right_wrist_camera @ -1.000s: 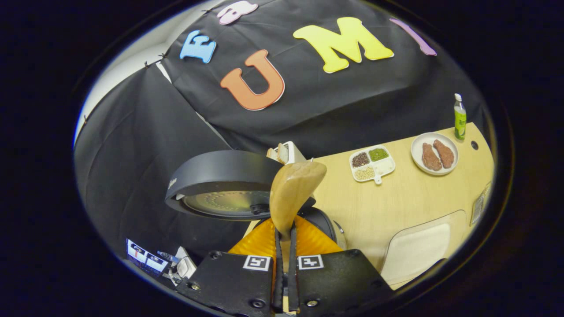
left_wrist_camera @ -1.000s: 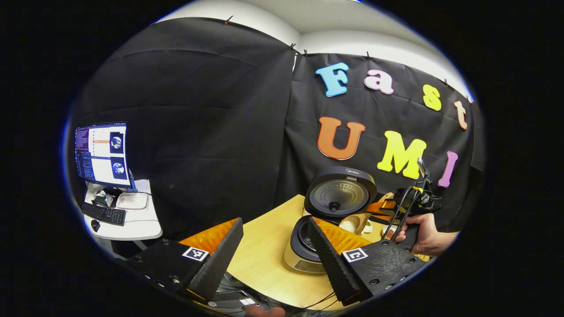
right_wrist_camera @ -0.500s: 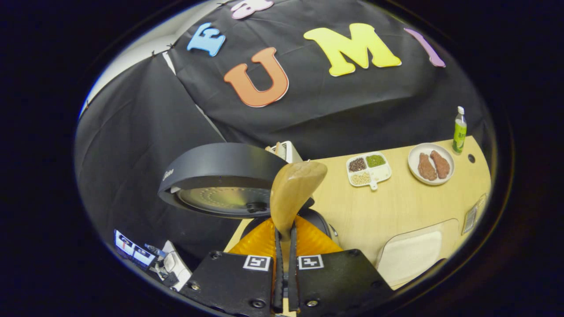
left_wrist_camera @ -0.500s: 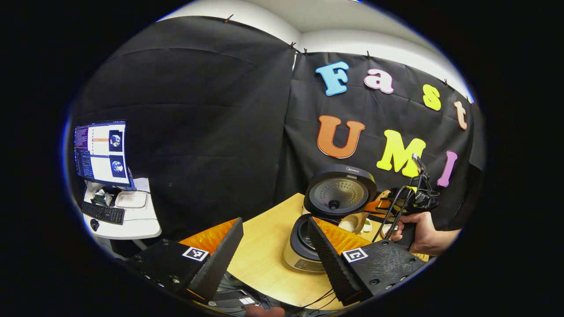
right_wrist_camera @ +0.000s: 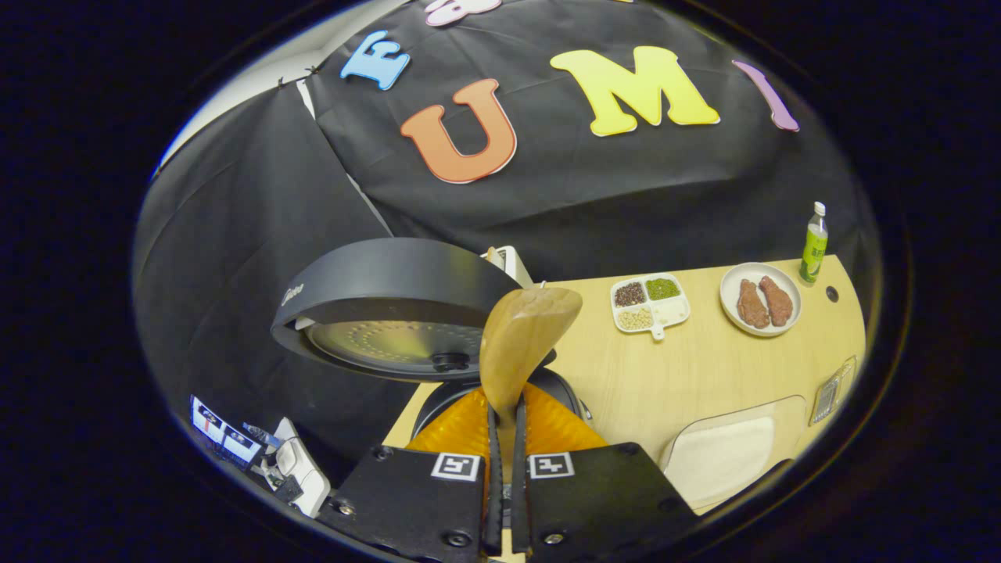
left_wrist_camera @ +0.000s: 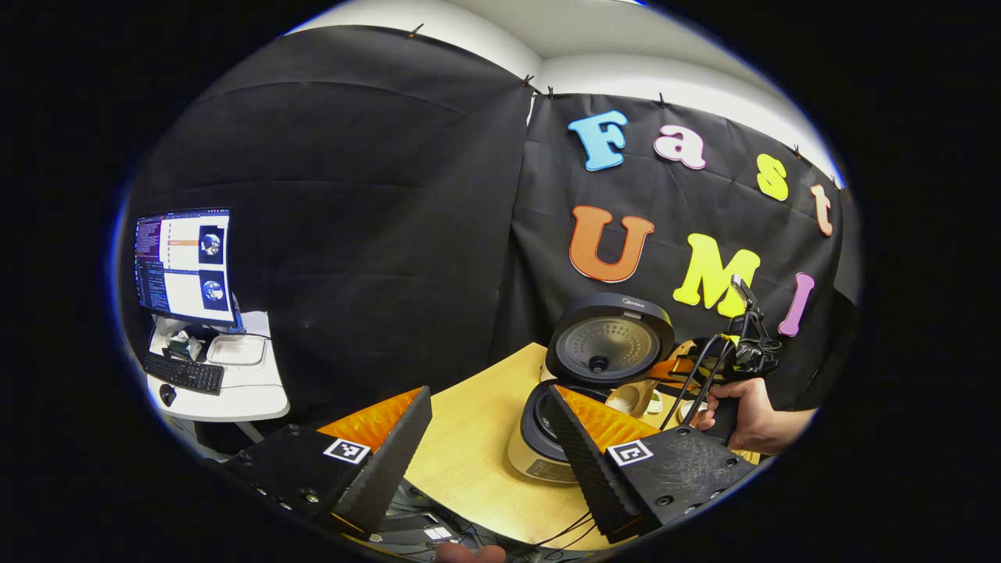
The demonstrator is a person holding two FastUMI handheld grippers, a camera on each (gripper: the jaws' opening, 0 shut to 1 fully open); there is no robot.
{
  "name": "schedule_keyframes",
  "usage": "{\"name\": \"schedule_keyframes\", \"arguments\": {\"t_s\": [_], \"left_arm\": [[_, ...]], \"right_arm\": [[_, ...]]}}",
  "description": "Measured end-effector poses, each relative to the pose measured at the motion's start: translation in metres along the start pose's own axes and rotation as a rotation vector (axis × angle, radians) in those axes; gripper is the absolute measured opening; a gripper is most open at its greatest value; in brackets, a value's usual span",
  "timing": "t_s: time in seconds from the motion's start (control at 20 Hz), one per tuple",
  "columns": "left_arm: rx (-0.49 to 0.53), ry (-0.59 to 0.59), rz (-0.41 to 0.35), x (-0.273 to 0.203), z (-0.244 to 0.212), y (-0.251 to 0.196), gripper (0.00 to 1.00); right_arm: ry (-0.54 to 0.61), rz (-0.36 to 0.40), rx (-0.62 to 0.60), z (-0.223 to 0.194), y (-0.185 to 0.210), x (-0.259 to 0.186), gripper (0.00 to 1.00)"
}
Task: Close the left gripper, press the button to open the rice cooker; take a wooden spoon from the chopstick holder with the right hand, scoop a spoonful of rice and pour it into the rice cooker, then put the wooden spoon back into the chopstick holder.
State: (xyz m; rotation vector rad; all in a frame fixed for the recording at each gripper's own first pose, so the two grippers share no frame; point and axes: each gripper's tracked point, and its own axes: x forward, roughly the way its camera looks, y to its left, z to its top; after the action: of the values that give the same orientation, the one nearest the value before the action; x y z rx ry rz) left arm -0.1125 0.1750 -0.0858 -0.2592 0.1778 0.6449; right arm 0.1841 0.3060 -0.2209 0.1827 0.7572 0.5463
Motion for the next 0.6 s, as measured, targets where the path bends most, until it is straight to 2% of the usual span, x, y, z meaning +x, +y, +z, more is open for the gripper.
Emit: {"name": "schedule_keyframes", "arguments": {"t_s": [0.35,0.6], "left_arm": [[0.011,0.015,-0.007,-0.0024,-0.0054,-0.0008,0.95],[0.015,0.021,-0.014,-0.0008,-0.0079,-0.0040,0.95]], "right_arm": [[-0.005,0.020,0.034,0.0016,0.0042,-0.0044,0.10],[-0.019,0.021,0.010,0.0064,0.0047,-0.0077,0.10]]}}
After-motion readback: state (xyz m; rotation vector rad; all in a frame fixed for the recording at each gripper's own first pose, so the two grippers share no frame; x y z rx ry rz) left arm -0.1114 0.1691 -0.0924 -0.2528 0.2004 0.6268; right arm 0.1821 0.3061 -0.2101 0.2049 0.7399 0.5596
